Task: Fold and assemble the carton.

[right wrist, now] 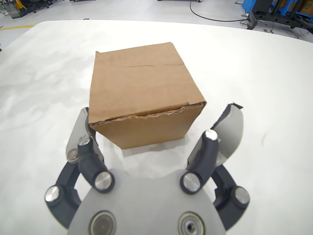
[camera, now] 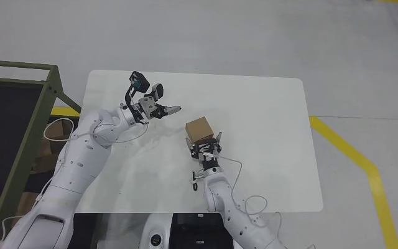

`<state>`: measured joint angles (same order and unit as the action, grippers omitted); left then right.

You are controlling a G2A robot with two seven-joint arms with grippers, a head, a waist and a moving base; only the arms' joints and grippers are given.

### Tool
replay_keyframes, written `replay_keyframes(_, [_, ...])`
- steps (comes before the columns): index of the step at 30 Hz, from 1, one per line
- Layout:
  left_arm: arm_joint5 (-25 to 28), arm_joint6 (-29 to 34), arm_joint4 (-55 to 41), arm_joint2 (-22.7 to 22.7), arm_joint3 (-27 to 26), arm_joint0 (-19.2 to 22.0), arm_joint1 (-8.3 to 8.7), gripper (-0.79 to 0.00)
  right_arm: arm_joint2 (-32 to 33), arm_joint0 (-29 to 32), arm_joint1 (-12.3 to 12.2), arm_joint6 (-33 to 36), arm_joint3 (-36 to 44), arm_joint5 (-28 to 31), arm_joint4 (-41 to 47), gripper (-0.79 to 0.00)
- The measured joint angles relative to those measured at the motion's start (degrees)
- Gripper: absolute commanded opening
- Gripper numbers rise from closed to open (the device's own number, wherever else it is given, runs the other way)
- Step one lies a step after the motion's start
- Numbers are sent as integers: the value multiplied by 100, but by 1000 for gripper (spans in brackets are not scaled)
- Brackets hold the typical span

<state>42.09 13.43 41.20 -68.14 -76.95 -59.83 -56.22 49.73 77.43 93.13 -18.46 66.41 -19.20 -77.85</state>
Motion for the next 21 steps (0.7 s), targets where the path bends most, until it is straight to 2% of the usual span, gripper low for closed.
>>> replay_keyframes(7, [0,0,0,0,0,0,0,0,255,-86,-193,420,166,965,-622,0])
replay_keyframes(14, [0,0,0,0,0,0,0,0,570,53,-331,484,524,1370,-823,0])
replay_keyframes(21, [0,0,0,0,0,0,0,0,731,-45,-409,591,490,2032,-770,0])
